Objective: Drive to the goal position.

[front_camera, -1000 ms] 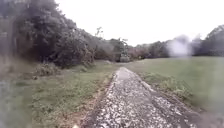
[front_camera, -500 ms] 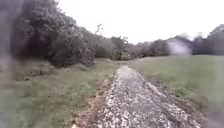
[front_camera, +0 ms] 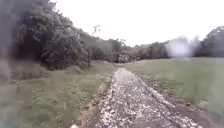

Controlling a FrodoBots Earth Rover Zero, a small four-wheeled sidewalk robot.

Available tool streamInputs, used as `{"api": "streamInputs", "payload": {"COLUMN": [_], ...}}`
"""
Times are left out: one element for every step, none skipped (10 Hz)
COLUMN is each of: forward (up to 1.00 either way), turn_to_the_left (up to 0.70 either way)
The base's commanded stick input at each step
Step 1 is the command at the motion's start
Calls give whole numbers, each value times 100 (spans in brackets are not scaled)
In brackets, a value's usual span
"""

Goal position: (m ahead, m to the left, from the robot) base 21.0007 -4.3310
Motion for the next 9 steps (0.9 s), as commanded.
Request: {"api": "streamInputs", "payload": {"forward": [70, 70, 70, 70, 70, 70, 70, 70, 70], "turn_to_the_left": [-35, -35, 0, 0, 0, 0, 0, 0, 0]}}
